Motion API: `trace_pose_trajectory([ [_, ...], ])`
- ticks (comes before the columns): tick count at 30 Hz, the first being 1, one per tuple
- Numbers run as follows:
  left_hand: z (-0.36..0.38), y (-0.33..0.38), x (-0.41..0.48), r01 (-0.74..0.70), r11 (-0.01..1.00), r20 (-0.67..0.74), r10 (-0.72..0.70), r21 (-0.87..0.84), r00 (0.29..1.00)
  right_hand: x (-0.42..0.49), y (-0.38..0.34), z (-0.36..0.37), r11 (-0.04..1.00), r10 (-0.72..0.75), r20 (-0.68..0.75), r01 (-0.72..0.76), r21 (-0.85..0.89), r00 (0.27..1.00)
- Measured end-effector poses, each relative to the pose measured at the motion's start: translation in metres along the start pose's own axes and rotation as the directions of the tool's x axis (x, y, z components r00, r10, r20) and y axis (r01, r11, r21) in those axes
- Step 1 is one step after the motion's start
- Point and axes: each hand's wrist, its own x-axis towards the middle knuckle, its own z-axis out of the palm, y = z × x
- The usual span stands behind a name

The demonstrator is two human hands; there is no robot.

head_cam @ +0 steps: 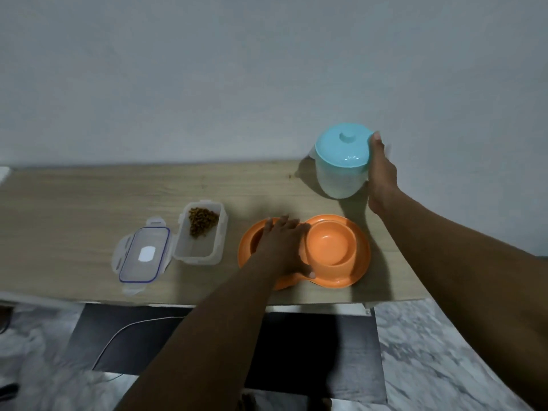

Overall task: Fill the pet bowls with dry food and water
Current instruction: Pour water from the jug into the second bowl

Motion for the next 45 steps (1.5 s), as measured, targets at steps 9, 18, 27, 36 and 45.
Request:
trace_pose_trajectory([
  [9, -0.001, -0.001, 0.004, 0.018, 1.000, 0.032, -0.018, 0.007, 0.999, 0.010, -0.012, 0.006, 0.997, 0.034, -0.048, -0.031, 0.065, 0.998],
  [18, 0.000, -0.001, 0.006, 0.018, 1.000, 0.026, -0.018, -0.002, 1.000, 0.012, -0.020, -0.001, 0.977, 0.068, 0.003, -0.067, 0.201, 0.998],
  [27, 0.000, -0.001, 0.007, 0.033, 0.999, 0.025, -0.032, -0.010, 0.999, -0.009, -0.017, -0.033, 0.990, 0.027, -0.094, -0.014, 0.139, 0.995],
  [36, -0.004, 0.003, 0.006, 0.033, 0.999, 0.052, -0.033, 0.004, 0.998, -0.033, -0.011, -0.073, 0.993, -0.117, -0.070, 0.118, 0.002, 0.991],
  [45, 0.000, 0.002, 0.010, 0.038, 0.999, 0.069, -0.039, 0.023, 0.997, -0.044, 0.001, -0.073, 0.959, -0.261, -0.028, 0.256, -0.117, 0.965],
])
